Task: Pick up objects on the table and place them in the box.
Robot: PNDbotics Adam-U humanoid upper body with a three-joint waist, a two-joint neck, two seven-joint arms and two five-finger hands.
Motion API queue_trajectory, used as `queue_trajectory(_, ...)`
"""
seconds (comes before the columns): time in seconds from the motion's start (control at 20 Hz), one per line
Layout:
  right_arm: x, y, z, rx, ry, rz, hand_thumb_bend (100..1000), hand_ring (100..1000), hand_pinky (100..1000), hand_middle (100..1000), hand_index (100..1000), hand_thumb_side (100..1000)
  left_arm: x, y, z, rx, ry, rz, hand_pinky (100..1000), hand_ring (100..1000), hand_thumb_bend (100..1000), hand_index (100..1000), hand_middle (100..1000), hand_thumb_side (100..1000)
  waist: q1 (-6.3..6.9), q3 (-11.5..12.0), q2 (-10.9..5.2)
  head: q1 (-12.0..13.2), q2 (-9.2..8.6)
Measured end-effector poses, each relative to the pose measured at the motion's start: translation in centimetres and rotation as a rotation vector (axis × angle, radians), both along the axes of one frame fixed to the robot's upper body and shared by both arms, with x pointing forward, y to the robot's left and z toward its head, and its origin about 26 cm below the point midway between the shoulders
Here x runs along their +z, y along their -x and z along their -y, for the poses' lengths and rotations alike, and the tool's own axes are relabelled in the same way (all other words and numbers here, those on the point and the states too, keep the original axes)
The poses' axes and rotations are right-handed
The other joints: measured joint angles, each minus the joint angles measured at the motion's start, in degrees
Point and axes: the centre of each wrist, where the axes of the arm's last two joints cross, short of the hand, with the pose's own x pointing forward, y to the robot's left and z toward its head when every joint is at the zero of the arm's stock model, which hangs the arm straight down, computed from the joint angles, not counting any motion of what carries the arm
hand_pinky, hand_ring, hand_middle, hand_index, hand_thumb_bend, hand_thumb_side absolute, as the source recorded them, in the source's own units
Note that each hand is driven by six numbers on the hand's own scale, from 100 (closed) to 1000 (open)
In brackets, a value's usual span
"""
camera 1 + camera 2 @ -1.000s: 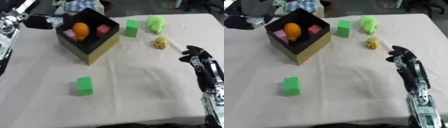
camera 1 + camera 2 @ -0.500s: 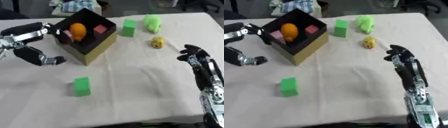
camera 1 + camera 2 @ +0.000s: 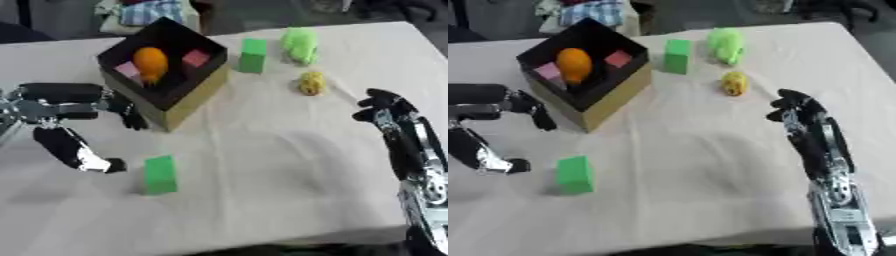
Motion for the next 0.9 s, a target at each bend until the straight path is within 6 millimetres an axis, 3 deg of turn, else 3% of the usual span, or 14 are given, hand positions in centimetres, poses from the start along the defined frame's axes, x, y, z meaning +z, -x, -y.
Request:
queue_trajectory(0.4, 0.0, 0.0, 0.0, 0.002, 0.002, -0.003, 100, 586, 690, 614, 772, 577, -2.1, -0.3, 0.1, 0.004, -0.047, -0.021, 852, 771, 470, 879, 761, 455, 0.05, 0.0, 0.00, -0.1, -0.03)
queue_trajectory(0.6, -0.1, 0.0, -0.1, 0.005, 0.002, -0.006, 100, 586, 690, 614, 772, 576, -2.4, -0.2, 0.9, -0.027, -0.048, 0.014, 878, 811, 528, 906, 818, 489, 0.05, 0.0, 0.00, -0.1, -0.05)
queue_trajectory(0.9, -0.1, 0.0, -0.1, 0.009, 0.003, -0.007, 100, 585, 691, 614, 772, 576, -2.9, 0.1, 1.8, -0.061, -0.070, 0.060, 877, 809, 525, 918, 822, 485, 0.05, -0.1, 0.00, -0.3, -0.49)
